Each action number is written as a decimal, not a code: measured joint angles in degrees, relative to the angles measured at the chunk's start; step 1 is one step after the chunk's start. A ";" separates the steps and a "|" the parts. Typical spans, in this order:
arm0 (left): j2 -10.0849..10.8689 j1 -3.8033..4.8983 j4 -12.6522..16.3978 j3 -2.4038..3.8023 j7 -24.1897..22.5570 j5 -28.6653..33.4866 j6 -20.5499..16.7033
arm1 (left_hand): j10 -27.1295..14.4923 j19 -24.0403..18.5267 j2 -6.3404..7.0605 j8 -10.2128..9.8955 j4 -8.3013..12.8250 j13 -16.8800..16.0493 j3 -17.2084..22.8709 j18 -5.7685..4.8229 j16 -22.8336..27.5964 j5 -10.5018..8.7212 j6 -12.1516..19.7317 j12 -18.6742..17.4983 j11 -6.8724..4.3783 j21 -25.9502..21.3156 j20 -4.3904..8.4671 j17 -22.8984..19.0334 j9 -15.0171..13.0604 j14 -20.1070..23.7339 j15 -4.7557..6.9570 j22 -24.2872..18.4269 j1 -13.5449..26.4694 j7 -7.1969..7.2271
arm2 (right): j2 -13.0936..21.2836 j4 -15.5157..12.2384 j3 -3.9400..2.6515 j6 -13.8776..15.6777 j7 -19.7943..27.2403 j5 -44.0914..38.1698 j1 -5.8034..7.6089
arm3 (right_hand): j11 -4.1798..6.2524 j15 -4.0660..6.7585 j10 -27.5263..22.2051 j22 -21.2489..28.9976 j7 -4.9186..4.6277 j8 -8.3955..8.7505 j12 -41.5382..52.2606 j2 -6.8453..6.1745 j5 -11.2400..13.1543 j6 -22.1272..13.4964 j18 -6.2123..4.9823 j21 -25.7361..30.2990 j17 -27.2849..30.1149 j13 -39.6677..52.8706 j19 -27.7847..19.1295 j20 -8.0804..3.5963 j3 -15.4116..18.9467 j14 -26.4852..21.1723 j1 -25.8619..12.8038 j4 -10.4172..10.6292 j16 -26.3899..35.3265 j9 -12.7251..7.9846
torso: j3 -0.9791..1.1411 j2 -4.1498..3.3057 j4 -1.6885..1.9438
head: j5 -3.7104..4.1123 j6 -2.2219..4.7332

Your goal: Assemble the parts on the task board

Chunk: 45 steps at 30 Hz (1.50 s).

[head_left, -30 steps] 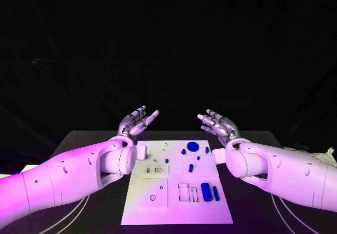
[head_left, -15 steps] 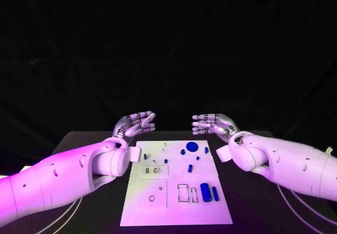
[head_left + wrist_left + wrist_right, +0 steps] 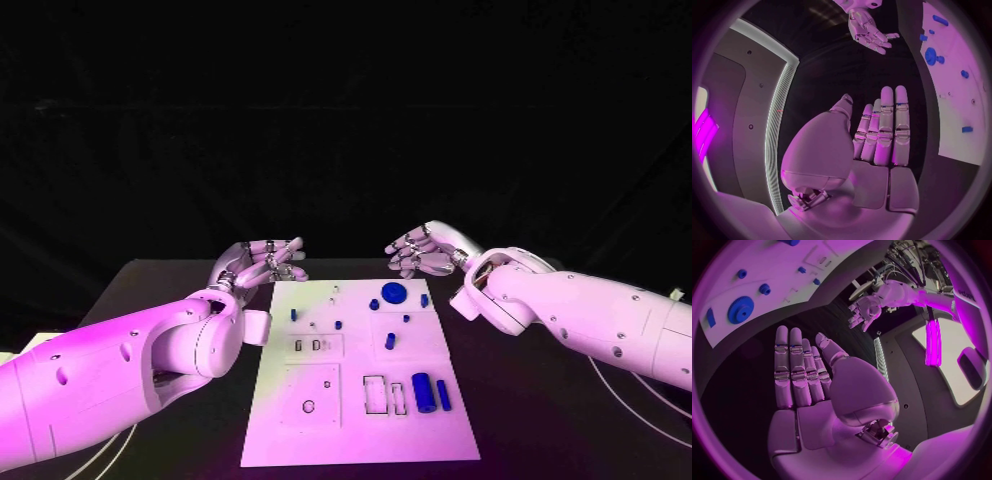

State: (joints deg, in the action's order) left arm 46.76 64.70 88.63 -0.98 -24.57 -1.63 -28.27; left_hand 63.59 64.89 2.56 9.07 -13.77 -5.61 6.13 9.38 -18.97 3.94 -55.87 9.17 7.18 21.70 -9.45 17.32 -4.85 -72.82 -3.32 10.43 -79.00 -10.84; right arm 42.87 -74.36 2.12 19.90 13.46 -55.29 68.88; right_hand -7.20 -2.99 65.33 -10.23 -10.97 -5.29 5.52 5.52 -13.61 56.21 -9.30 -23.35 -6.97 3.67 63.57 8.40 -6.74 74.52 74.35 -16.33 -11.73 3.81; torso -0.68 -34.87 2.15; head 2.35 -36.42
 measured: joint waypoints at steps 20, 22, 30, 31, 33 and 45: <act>3.02 0.65 8.62 0.57 2.27 1.32 1.26 | 3.51 2.69 0.00 -1.68 0.87 -1.82 -0.87 -0.02 -11.42 0.00 -2.69 -1.52 -1.06 6.93 1.66 14.22 -0.25 -0.49 1.36 5.16 0.00 0.71 | -0.77 -2.23 -0.13 -4.85 -15.27 -34.14 2.68 | 2.93 3.64 3.69 -22.24 2.81 1.40 -1.77 -4.71 2.31 5.22 0.00 -30.38 -19.92 0.15 7.66 -3.99 -7.83 9.50 -4.13 0.60 -24.37 0.10 | -0.75 -4.44 2.11 | 2.48 0.75; 3.09 0.73 8.75 0.58 2.39 1.41 1.32 | 3.51 2.69 0.00 -1.79 0.87 -1.88 -0.87 -0.02 -11.52 0.00 -2.69 -1.52 -1.06 6.93 1.66 14.46 -0.25 -0.33 1.29 5.26 0.00 0.71 | -0.97 -2.21 -0.13 -5.53 -15.98 -35.77 2.72 | 2.80 3.64 2.98 -23.07 2.81 1.40 -1.77 -4.71 2.55 5.22 0.00 -31.27 -20.41 0.08 7.66 -3.99 -8.08 9.50 -4.13 0.84 -24.95 0.10 | -0.85 -4.80 2.33 | 2.61 0.89; 3.48 1.06 9.09 0.64 2.66 1.60 1.46 | 3.50 2.26 -0.22 -1.79 1.02 -1.95 -1.02 -0.02 -11.65 0.01 -2.69 -1.74 -1.06 7.16 1.65 14.85 -0.25 0.11 1.17 5.49 0.23 0.71 | -1.72 -2.00 -0.13 -7.75 -17.24 -39.04 2.80 | 2.32 3.64 0.65 -24.56 2.83 1.40 -1.77 -5.25 2.86 5.21 0.00 -32.99 -21.82 0.01 6.90 -3.27 -8.85 9.50 -4.20 1.00 -26.57 0.09 | -0.96 -5.63 2.63 | 2.53 0.76; 3.51 1.07 9.11 0.64 2.68 1.62 1.48 | 3.50 2.26 -0.23 -1.79 1.02 -1.95 -1.02 -0.02 -11.65 0.01 -2.69 -1.74 -1.06 7.16 1.65 14.85 -0.25 0.11 1.17 5.49 0.23 0.71 | -1.80 -1.94 -0.13 -7.97 -17.29 -39.26 2.80 | 2.31 3.64 0.42 -24.59 2.83 1.40 -1.77 -5.24 2.86 5.21 0.00 -33.18 -21.92 -0.01 6.67 -3.26 -8.87 9.50 -4.20 1.02 -26.70 0.09 | -0.99 -5.70 2.65 | 2.50 0.75; 3.58 1.12 9.18 0.65 2.71 1.65 1.52 | 3.50 2.26 -0.23 -1.79 1.02 -1.95 -1.02 -0.02 -11.65 0.01 -2.69 -1.74 -1.06 7.15 1.65 14.85 -0.24 0.11 1.17 5.49 0.23 0.71 | -1.98 -1.80 -0.13 -8.49 -17.40 -39.72 2.79 | 2.29 3.64 0.06 -24.79 2.83 1.40 -1.77 -5.25 2.86 5.20 0.01 -33.47 -22.02 -0.01 6.49 -3.27 -9.01 9.50 -4.20 1.16 -26.70 0.09 | -1.03 -5.89 2.71 | 2.46 0.74; 3.99 1.28 9.75 0.75 3.00 1.72 1.71 | 3.49 2.05 -0.22 -2.01 1.02 -2.08 -1.02 -0.03 -12.15 0.01 -2.69 -1.96 -1.05 7.39 1.45 15.37 -0.24 0.55 1.19 5.75 0.23 0.71 | -2.47 -1.55 -0.10 -10.61 -17.37 -40.94 2.67 | 2.31 3.63 -0.39 -30.88 2.83 1.39 -1.77 -5.47 2.86 5.20 0.00 -37.97 -26.03 -0.01 7.24 -3.17 -9.42 9.50 -3.98 1.57 -31.26 0.09 | -1.14 -7.03 3.15 | 2.60 0.56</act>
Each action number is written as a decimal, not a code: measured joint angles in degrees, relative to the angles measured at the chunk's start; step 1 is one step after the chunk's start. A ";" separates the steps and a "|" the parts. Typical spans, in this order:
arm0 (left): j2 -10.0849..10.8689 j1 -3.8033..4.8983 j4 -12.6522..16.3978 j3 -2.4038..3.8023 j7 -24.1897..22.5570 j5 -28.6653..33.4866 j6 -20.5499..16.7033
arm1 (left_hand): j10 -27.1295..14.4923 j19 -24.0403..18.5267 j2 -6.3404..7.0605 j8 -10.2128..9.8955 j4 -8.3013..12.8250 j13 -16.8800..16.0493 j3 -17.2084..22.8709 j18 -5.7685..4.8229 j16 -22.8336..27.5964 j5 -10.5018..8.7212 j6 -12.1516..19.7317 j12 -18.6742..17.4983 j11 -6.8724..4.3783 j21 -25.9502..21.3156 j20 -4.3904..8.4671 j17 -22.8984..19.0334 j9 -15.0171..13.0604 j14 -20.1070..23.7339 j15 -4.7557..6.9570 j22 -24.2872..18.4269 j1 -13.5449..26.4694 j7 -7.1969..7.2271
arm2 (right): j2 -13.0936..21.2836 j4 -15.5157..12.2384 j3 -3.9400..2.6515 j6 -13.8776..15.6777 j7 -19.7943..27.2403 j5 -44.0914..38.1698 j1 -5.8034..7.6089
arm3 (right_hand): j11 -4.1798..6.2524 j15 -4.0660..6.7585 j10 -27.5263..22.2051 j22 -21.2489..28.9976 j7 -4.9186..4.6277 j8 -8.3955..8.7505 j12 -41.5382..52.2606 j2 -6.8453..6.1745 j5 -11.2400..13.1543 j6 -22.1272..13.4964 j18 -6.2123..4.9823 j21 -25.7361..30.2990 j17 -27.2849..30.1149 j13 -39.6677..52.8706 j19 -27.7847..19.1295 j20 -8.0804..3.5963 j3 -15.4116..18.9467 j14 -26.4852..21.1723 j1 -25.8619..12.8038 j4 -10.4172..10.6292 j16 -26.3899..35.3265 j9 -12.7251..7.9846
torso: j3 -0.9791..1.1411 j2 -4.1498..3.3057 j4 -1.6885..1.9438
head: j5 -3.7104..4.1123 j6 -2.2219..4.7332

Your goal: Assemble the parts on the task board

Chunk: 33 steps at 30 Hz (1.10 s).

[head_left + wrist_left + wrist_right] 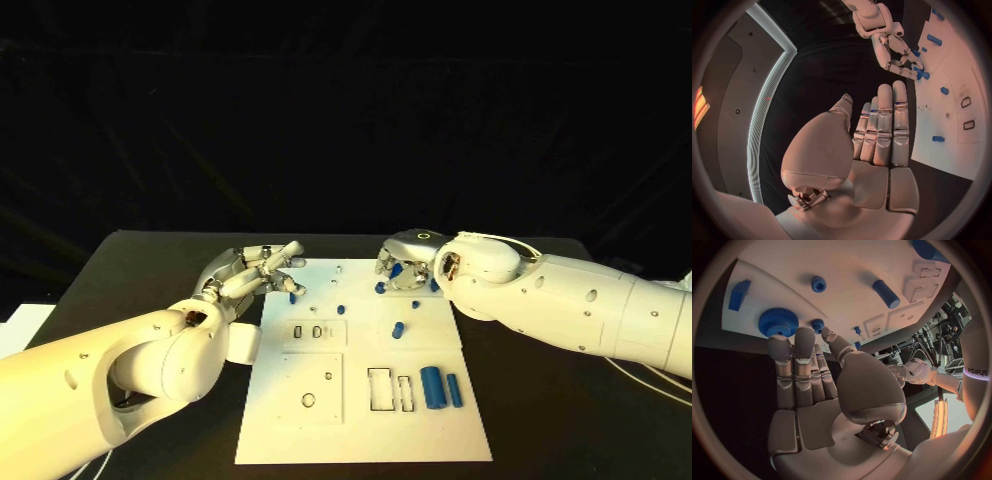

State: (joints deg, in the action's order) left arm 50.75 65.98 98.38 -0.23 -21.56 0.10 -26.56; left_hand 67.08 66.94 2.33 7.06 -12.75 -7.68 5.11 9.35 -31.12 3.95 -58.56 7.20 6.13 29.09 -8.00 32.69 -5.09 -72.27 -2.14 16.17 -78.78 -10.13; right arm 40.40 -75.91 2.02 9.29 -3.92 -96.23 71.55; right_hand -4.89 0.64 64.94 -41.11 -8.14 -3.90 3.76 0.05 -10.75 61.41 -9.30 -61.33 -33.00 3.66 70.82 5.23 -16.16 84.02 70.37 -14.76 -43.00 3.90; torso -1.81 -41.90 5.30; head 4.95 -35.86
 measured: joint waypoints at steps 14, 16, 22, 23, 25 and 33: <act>0.24 0.20 0.29 0.05 0.26 0.04 0.12 | -0.21 -0.20 0.00 0.00 0.00 -0.05 0.00 0.00 0.00 0.00 0.22 0.00 0.21 0.21 0.20 0.14 0.01 0.01 -0.02 0.13 0.00 -0.21 | -0.82 0.50 0.01 -1.17 0.40 -0.28 -0.08 | 0.00 0.00 0.00 -0.88 0.00 0.00 0.00 0.00 -0.01 0.00 0.00 -1.00 -0.79 0.00 0.00 0.00 -0.55 0.00 0.00 0.55 -1.05 0.06 | -0.05 -0.74 0.18 | -0.02 -0.84; 0.28 0.24 0.30 0.05 0.29 0.04 0.14 | -0.22 -0.20 0.00 0.00 0.00 -0.06 0.00 0.00 0.00 0.00 0.21 0.00 0.21 0.21 0.20 0.14 0.01 0.01 -0.02 0.13 0.00 -0.21 | -0.93 0.65 0.01 -1.34 0.47 -0.28 -0.10 | 0.00 0.00 0.01 -1.13 0.00 0.00 0.00 0.00 -0.01 0.00 0.00 -1.29 -1.07 0.00 0.00 0.00 -0.74 0.00 0.00 0.67 -1.37 0.11 | -0.07 -0.83 0.18 | -0.06 -0.97; 0.38 0.31 0.36 0.05 0.38 0.04 0.20 | -0.22 -0.20 0.00 0.00 0.00 -0.05 0.00 -0.01 0.00 0.00 0.21 0.00 0.21 0.21 0.20 0.13 0.02 0.01 -0.02 0.13 0.00 -0.21 | -1.00 0.89 0.02 -1.83 0.53 -0.33 -0.13 | 0.30 0.00 0.97 -3.49 0.33 0.00 0.00 0.32 0.33 1.21 0.14 -3.22 -3.11 0.01 0.07 -0.08 -1.81 0.00 0.32 1.01 -3.63 0.33 | -0.08 -1.05 0.22 | -0.03 -1.13; 0.41 0.32 0.36 0.05 0.40 0.04 0.21 | -0.22 -0.20 0.00 0.00 0.00 -0.05 0.00 0.00 0.00 0.00 0.21 0.00 0.21 0.21 0.20 0.13 0.01 0.00 -0.02 0.13 0.00 -0.21 | -1.02 0.94 0.02 -1.91 0.54 -0.37 -0.14 | 0.31 0.00 0.99 -3.91 0.45 0.00 0.00 0.32 0.49 1.33 0.67 -3.52 -3.40 0.01 0.21 -0.21 -1.82 0.00 0.32 1.02 -4.00 0.34 | -0.08 -1.08 0.22 | -0.01 -1.14; 0.46 0.34 0.37 0.05 0.43 0.04 0.24 | -0.22 -0.20 0.00 0.00 0.00 -0.05 0.00 -0.01 0.00 0.00 0.21 0.00 0.21 0.21 0.20 0.13 0.02 0.00 -0.03 0.13 0.00 -0.21 | -1.07 1.07 0.02 -2.04 0.54 -0.51 -0.14 | 0.41 0.00 1.48 -4.61 0.39 0.00 0.00 0.38 1.10 1.67 0.89 -4.17 -3.93 0.01 0.21 -0.21 -2.46 0.00 0.38 1.17 -4.60 0.34 | -0.10 -1.14 0.22 | 0.02 -1.15; 0.54 0.39 0.42 0.06 0.53 0.05 0.39 | -0.22 -0.20 0.00 -0.22 0.00 -0.04 0.00 -0.01 0.00 0.00 0.21 0.00 0.21 0.20 0.20 0.12 0.02 0.00 -0.03 0.12 0.00 -0.21 | -1.44 1.49 -0.09 -2.36 0.53 -1.11 -0.14 | 0.42 0.00 1.87 -5.75 0.55 0.00 0.00 0.38 1.58 2.07 0.90 -5.05 -4.82 0.01 0.20 -0.21 -3.22 0.00 0.38 1.49 -5.43 0.40 | -0.15 -1.42 0.41 | 0.07 -1.27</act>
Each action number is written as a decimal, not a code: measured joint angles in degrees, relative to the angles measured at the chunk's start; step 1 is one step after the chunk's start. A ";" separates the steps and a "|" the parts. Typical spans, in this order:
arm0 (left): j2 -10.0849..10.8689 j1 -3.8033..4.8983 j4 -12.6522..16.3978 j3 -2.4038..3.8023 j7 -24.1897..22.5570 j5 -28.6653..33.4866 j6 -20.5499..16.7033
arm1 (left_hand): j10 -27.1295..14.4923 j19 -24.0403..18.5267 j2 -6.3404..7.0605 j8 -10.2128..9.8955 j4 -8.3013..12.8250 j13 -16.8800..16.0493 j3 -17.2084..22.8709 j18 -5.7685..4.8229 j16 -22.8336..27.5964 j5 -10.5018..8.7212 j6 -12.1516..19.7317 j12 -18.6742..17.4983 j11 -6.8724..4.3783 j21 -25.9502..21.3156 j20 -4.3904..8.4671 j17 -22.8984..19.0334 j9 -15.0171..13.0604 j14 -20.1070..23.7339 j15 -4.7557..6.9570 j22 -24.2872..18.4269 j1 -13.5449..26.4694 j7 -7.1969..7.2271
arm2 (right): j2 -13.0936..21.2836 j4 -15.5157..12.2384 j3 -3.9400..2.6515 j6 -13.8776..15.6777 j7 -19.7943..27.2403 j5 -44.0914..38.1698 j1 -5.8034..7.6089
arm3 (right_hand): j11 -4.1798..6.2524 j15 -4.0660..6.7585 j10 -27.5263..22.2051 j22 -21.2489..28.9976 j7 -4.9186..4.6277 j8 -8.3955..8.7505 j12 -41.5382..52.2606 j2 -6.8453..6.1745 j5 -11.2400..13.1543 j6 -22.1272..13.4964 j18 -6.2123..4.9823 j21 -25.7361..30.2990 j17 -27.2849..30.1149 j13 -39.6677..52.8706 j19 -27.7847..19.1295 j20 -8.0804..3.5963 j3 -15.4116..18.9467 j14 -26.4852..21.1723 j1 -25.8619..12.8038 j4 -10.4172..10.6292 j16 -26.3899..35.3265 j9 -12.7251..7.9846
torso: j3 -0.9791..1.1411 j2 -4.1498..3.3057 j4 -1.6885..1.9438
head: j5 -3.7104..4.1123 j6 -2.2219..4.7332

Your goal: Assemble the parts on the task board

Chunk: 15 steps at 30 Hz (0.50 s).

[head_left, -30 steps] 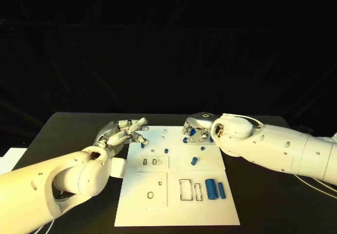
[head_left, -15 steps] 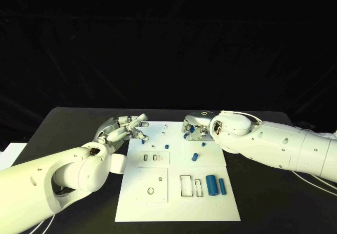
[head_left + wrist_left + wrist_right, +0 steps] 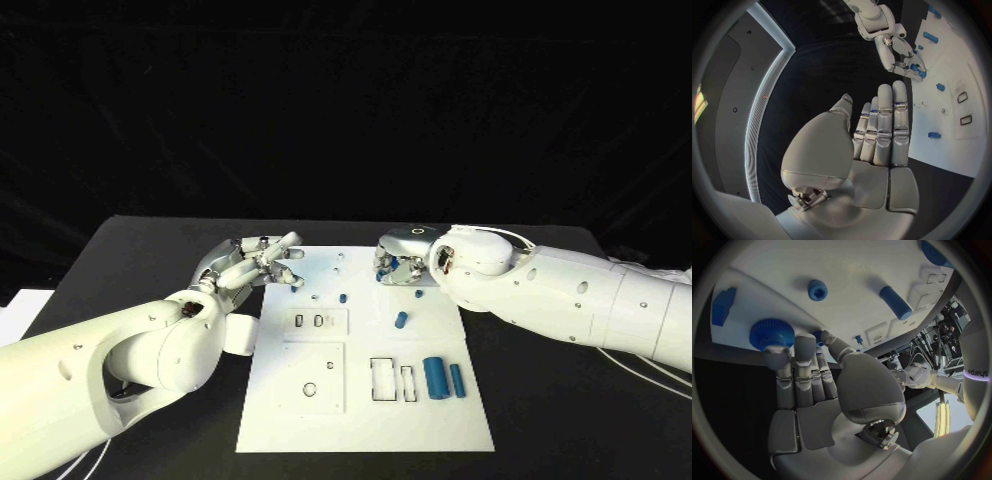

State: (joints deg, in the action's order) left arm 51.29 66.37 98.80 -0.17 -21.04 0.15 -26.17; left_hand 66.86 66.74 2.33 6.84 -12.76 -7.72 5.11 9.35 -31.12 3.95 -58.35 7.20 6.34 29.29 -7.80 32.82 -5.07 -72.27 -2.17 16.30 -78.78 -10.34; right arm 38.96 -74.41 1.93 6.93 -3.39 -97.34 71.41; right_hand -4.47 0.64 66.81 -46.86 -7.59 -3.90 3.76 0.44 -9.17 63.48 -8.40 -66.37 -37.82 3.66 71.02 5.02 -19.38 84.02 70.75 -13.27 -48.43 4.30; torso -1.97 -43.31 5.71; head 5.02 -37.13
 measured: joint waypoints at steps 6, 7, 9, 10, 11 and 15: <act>0.16 0.03 0.04 0.00 0.07 0.00 0.11 | 0.00 -0.21 0.00 0.00 0.16 -0.05 -0.16 -0.01 -0.26 0.00 0.00 0.00 0.00 0.00 -0.20 0.14 0.00 0.00 0.00 0.09 0.00 0.00 | -0.28 0.29 -0.14 0.02 -0.01 -0.35 0.01 | 0.26 0.00 1.09 -1.20 0.23 -0.30 -0.01 0.24 0.67 1.04 0.00 -1.10 -1.03 0.00 0.27 -0.20 -1.15 0.00 0.24 0.30 -1.41 0.10 | -0.05 -0.18 0.03 | -0.10 0.01; 0.17 0.03 0.05 0.00 0.09 0.01 0.12 | 0.00 -0.21 0.00 0.00 0.16 -0.05 -0.16 -0.01 -0.26 0.00 0.00 0.00 0.00 0.00 -0.20 0.14 0.00 0.00 -0.01 0.09 0.00 0.00 | -0.30 0.30 -0.16 0.07 -0.01 -0.39 0.02 | 0.35 0.00 1.38 -1.72 0.18 -0.30 -0.02 0.24 0.98 1.37 0.00 -1.51 -1.49 0.01 0.56 -0.10 -1.46 0.00 0.24 0.33 -1.91 0.12 | -0.05 -0.21 0.03 | -0.12 0.01; 0.19 0.05 0.09 0.00 0.13 0.01 0.17 | 0.00 -0.21 0.00 0.00 0.16 -0.05 -0.17 -0.01 -0.26 0.00 0.00 0.00 0.00 0.00 -0.20 0.14 0.00 0.00 -0.01 0.09 0.00 0.00 | -0.31 0.31 -0.17 0.35 0.00 -0.47 0.02 | 0.57 0.00 2.11 -2.87 0.32 -0.33 -0.05 0.39 1.72 1.92 0.00 -2.30 -2.46 0.04 0.94 -0.31 -1.99 0.00 0.39 0.73 -2.93 0.16 | -0.05 -0.27 0.04 | -0.13 -0.03; 0.19 0.05 0.09 0.00 0.15 0.01 0.20 | 0.00 -0.21 0.00 0.00 0.16 -0.04 -0.16 0.00 -0.26 0.00 0.00 0.00 0.00 0.00 -0.20 0.14 0.01 0.00 -0.01 0.09 0.00 0.00 | -0.30 0.30 -0.17 0.59 -0.01 -0.50 0.02 | 0.53 0.00 2.39 -3.56 0.41 -0.52 0.02 0.40 2.27 2.01 0.00 -2.82 -3.00 0.05 1.25 -0.19 -2.33 0.00 0.38 1.07 -3.51 0.18 | -0.05 -0.30 0.06 | -0.13 -0.04; 0.19 0.06 0.10 0.00 0.17 0.01 0.24 | 0.00 -0.21 0.00 0.00 0.16 -0.04 -0.16 -0.01 -0.26 0.00 0.00 0.00 0.00 0.00 -0.20 0.14 0.01 0.00 -0.01 0.09 0.00 0.00 | -0.27 0.22 -0.14 1.09 -0.05 -0.54 -0.02 | 0.72 0.00 2.57 -4.33 0.50 -0.55 0.03 0.43 3.24 2.10 0.48 -3.35 -3.54 0.07 1.65 -0.20 -2.73 0.00 0.38 1.47 -4.13 0.28 | -0.05 -0.33 0.07 | -0.13 -0.04; 0.23 0.07 0.10 0.00 0.25 0.02 0.33 | 0.00 -0.21 0.00 0.00 0.16 -0.04 -0.16 0.00 -0.26 0.00 0.00 0.00 0.00 0.00 -0.20 0.13 0.01 0.00 -0.01 0.09 0.00 0.00 | 0.14 -0.73 0.14 4.00 -0.43 -0.59 -0.42 | 0.71 0.20 2.98 -5.98 0.55 -0.55 0.03 1.00 5.55 2.42 0.91 -4.44 -4.50 0.13 1.74 -0.30 -4.27 -0.20 0.52 2.65 -5.28 0.51 | -0.08 -0.42 0.12 | -0.16 0.19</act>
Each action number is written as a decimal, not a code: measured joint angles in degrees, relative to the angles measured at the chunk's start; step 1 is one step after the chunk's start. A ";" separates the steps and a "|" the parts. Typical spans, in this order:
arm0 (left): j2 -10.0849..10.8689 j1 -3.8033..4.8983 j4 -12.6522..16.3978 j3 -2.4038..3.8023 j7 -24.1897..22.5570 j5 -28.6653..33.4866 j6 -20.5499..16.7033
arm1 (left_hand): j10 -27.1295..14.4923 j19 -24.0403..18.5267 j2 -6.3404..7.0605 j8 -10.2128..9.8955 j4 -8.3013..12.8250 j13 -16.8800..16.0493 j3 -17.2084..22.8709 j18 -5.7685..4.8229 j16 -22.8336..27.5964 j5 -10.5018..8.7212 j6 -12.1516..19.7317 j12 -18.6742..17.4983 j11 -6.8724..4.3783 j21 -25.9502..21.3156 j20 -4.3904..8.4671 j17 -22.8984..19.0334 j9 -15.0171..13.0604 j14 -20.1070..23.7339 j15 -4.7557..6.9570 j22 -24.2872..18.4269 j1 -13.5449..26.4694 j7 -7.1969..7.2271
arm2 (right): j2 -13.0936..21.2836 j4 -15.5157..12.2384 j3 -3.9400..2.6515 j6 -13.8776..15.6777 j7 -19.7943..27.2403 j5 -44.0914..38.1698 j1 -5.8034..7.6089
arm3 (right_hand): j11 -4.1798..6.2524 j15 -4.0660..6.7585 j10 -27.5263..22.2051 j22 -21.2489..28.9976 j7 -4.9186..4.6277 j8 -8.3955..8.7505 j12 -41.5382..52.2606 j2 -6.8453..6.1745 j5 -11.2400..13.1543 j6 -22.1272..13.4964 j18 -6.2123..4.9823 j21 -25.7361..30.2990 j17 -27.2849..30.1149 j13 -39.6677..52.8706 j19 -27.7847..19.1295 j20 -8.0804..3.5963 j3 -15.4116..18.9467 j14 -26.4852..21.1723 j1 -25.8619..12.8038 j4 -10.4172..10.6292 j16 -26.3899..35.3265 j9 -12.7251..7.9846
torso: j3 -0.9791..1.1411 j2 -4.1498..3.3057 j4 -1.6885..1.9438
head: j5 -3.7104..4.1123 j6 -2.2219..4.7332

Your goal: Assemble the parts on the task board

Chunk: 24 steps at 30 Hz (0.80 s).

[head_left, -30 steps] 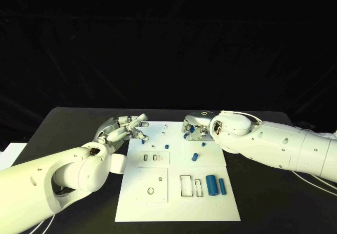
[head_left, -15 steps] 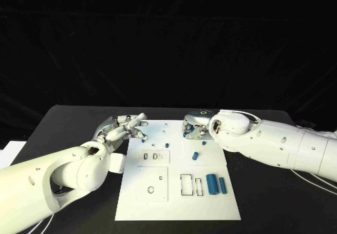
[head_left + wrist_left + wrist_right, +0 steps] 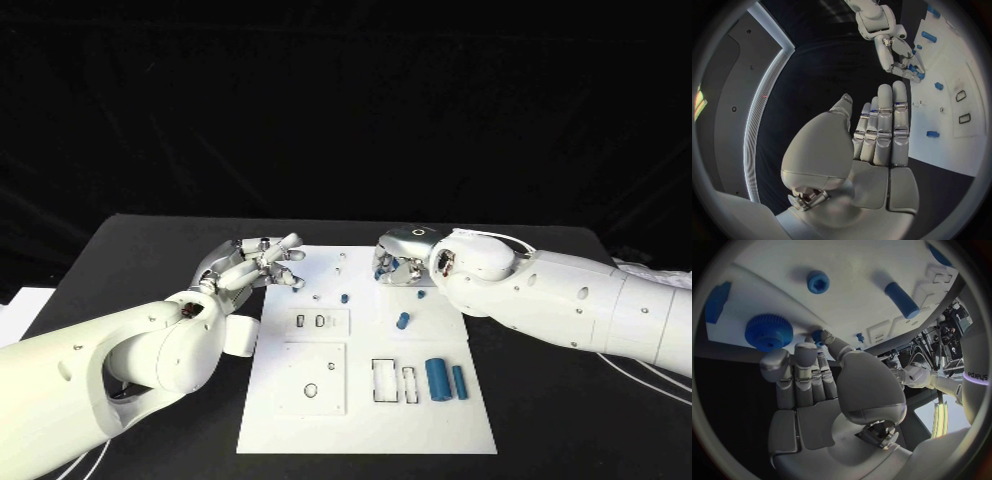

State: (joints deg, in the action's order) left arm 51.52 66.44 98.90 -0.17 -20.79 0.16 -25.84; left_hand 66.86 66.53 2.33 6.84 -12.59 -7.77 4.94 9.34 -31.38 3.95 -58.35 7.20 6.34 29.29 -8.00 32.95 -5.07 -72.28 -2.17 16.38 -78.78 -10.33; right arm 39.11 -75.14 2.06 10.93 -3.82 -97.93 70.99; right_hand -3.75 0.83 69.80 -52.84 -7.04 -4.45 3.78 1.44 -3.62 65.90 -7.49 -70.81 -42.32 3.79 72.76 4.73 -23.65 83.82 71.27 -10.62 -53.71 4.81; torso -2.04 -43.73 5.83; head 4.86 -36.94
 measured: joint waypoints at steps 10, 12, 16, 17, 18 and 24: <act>0.01 0.03 -0.18 0.00 0.14 0.01 0.22 | -0.21 -0.61 0.00 0.00 -0.14 -0.19 -0.13 -0.01 0.00 0.00 0.00 0.00 0.21 0.00 0.00 0.32 -0.07 1.00 -0.18 0.24 0.00 0.00 | -0.58 -0.69 -0.04 8.34 -0.92 0.62 -0.02 | 0.18 0.00 0.19 -0.11 -0.16 0.18 -0.03 0.16 0.37 0.18 0.00 -0.23 0.76 -0.01 0.00 0.00 -1.20 0.00 0.14 0.44 -0.03 0.01 | -0.08 -0.17 0.14 | -0.04 0.87; -0.01 0.04 -0.23 0.00 0.17 0.01 0.26 | -0.21 -0.82 -0.18 0.00 -0.14 -0.24 -0.13 -0.01 0.00 0.00 0.00 0.00 0.21 0.00 -0.20 0.34 -0.09 1.33 -0.29 0.24 0.18 0.00 | -1.37 0.14 -0.04 9.31 -1.17 0.82 -0.01 | -0.03 0.00 -0.02 -0.11 -0.16 0.30 -0.03 0.16 0.29 0.17 0.00 -0.23 0.76 -0.02 0.00 0.00 -1.23 0.00 0.14 0.47 -0.03 0.01 | -0.11 -0.21 0.19 | -0.05 1.01; -0.11 0.04 -0.24 0.00 0.22 0.01 0.33 | -0.22 -1.23 -0.23 0.00 0.03 -0.34 -0.29 -0.01 0.00 0.00 0.00 0.00 0.21 0.00 -0.20 0.34 -0.09 1.74 -0.29 0.30 0.23 0.00 | -2.86 1.90 -0.04 10.59 -1.62 1.10 0.02 | -0.04 0.00 -0.04 -0.22 -0.35 0.41 -0.04 0.16 -0.05 -0.02 0.00 -0.47 0.76 -0.06 0.00 0.00 -1.90 0.00 0.15 0.68 -0.03 0.01 | -0.15 -0.27 0.28 | 0.00 1.15; -0.13 0.05 -0.24 0.00 0.24 0.01 0.36 | -0.22 -1.27 -0.23 0.00 0.03 -0.35 -0.29 -0.01 0.11 0.00 0.00 0.00 0.21 0.00 -0.24 0.34 -0.09 1.77 -0.32 0.30 0.23 0.00 | -3.15 2.22 -0.04 10.83 -1.73 1.16 0.03 | -0.12 0.00 -0.12 -0.22 -0.38 0.42 -0.04 0.15 -0.05 -0.05 0.00 -0.47 0.76 -0.06 0.00 0.00 -1.91 0.00 0.15 0.68 -0.03 0.01 | -0.16 -0.30 0.31 | 0.01 1.18; -0.15 0.05 -0.24 0.00 0.25 0.01 0.38 | -0.22 -1.44 -0.23 0.00 0.03 -0.35 -0.29 -0.01 0.23 0.00 0.00 0.00 0.21 0.00 -0.41 0.34 -0.10 1.95 -0.48 0.30 0.23 0.00 | -3.42 2.48 -0.04 11.05 -1.82 1.20 0.04 | -0.12 0.00 -0.12 -0.22 -0.39 0.50 -0.04 0.15 -0.06 -0.07 0.00 -0.47 0.76 -0.06 0.00 0.00 -1.91 0.00 0.15 0.68 -0.03 0.01 | -0.17 -0.32 0.35 | 0.01 1.19; -0.14 0.09 -0.13 0.00 0.33 0.01 0.50 | -0.21 -1.44 -0.23 0.00 0.03 -0.41 -0.29 -0.01 0.33 0.00 0.00 0.00 0.21 0.00 -0.41 0.34 -0.14 2.06 -0.38 0.30 0.23 0.00 | -5.09 3.65 -0.04 11.98 -2.18 1.40 0.16 | -0.33 0.00 -0.33 -0.29 -0.50 0.61 -0.05 -0.04 -0.07 -0.18 0.00 -0.46 0.69 -0.09 -0.01 0.00 -2.06 0.00 0.33 0.83 -0.03 0.03 | -0.23 -0.51 0.49 | -0.05 1.20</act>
State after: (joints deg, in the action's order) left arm 51.38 66.53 98.77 -0.17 -20.45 0.18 -25.34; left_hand 66.65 65.09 2.10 6.84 -12.56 -8.17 4.66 9.33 -31.05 3.95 -58.35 7.20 6.55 29.29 -8.41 33.29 -5.21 -70.22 -2.55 16.68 -78.55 -10.33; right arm 34.01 -71.49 2.02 22.91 -6.00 -96.53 71.15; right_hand -4.08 0.83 69.47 -53.13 -7.54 -3.84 3.73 1.40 -3.69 65.72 -7.50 -71.27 -41.62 3.70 72.75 4.73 -25.72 83.82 71.60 -9.79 -53.74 4.84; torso -2.27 -44.24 6.32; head 4.81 -35.74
